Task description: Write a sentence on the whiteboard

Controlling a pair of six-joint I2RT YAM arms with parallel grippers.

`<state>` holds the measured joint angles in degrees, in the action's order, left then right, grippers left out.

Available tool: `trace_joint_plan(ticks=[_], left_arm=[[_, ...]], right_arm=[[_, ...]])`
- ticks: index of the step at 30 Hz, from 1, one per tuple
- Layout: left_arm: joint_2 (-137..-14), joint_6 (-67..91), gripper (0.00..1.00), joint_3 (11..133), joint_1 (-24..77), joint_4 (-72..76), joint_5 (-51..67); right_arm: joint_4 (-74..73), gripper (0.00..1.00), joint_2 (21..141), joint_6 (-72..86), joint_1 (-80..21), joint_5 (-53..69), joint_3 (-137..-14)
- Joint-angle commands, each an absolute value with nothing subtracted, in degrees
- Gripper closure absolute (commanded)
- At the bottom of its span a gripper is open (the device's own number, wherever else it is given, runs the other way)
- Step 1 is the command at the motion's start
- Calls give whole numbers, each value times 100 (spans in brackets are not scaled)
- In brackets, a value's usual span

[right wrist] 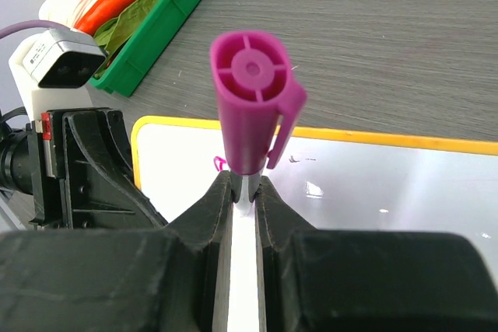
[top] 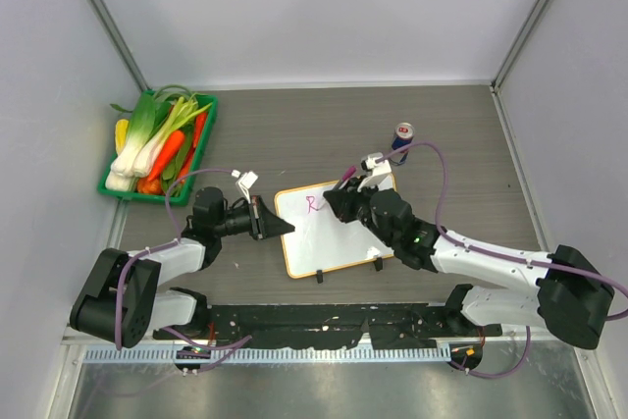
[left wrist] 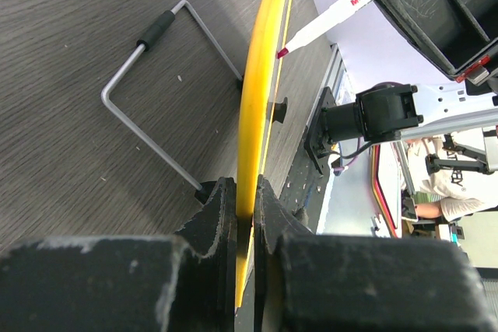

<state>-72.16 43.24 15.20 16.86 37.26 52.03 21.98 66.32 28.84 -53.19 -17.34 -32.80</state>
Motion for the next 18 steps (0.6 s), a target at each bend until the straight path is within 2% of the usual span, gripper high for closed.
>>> trace_joint_plan(ticks=[1, 9, 18], left_arm=[[-7251, 3937, 100, 1547, 1687, 3437, 4737], [-7260, 3911, 100, 1556, 1679, 3392, 4720], [-7260, 3902, 100, 1564, 1687, 3375, 4702]], right_arm=[[1986, 99, 6478, 2751, -5309, -1951, -3366], [2285, 99, 6152, 2698, -5317, -2047, -3445], [2417, 99, 6468, 2610, -5309, -2312, -3568]])
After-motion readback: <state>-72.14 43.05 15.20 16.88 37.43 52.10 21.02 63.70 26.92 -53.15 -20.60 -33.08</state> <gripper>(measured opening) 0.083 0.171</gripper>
